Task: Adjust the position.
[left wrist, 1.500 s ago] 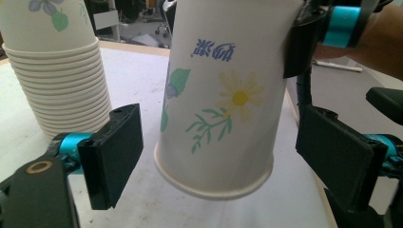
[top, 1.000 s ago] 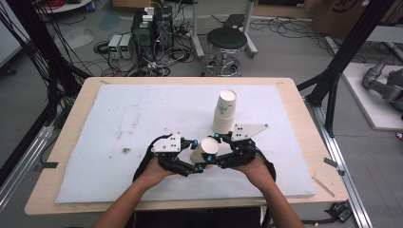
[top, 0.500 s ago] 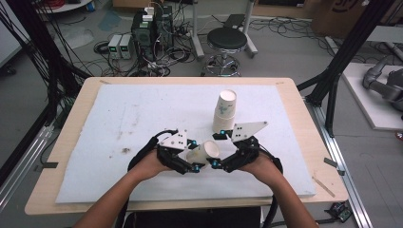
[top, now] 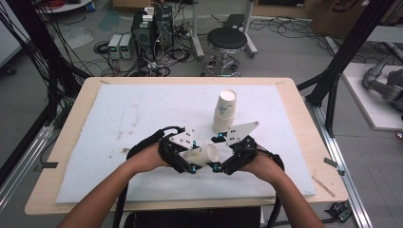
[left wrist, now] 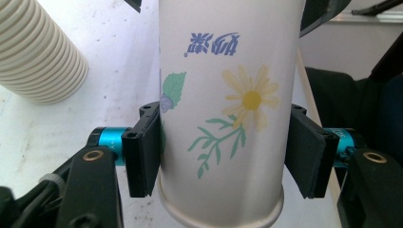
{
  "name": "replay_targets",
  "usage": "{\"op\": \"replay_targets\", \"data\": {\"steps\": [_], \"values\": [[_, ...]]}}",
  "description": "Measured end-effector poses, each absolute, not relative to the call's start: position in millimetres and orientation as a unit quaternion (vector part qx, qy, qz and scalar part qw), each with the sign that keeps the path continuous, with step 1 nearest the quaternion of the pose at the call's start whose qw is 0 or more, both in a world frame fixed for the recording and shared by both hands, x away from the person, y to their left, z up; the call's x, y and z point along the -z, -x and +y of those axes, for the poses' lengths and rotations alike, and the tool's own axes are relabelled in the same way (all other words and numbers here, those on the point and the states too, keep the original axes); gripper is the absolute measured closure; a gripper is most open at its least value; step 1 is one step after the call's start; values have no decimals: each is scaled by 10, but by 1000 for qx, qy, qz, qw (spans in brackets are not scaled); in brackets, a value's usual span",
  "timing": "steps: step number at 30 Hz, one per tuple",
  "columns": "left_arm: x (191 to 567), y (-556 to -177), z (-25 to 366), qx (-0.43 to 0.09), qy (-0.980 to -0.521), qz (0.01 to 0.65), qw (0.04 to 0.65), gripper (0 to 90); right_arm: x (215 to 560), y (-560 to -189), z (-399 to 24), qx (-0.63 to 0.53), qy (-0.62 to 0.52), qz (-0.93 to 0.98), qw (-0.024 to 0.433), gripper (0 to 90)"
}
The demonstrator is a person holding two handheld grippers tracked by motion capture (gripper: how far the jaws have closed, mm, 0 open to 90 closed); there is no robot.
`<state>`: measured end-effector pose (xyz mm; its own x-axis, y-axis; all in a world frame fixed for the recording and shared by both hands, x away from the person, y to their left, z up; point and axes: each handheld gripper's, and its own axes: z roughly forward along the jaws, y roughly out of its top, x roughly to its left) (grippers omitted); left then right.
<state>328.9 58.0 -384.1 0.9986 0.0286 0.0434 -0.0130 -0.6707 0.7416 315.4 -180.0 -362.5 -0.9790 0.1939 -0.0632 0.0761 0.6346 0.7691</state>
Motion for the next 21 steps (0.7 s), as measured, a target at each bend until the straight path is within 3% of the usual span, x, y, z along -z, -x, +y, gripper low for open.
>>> {"op": "replay_targets", "data": {"steps": [9,18,21], "values": [[3877,-3271,535,-14,-920,-5,391,357,3626,-3146,-1722,-397,-46,914,66,177],[3894,-3267,522,-4,-923,-16,383,358,3653,-3153,-1674,-377,-9,925,46,354],[3899,-3260,518,-1,-924,-18,383,357,3657,-3158,-1683,-376,-5,926,37,373]]}}
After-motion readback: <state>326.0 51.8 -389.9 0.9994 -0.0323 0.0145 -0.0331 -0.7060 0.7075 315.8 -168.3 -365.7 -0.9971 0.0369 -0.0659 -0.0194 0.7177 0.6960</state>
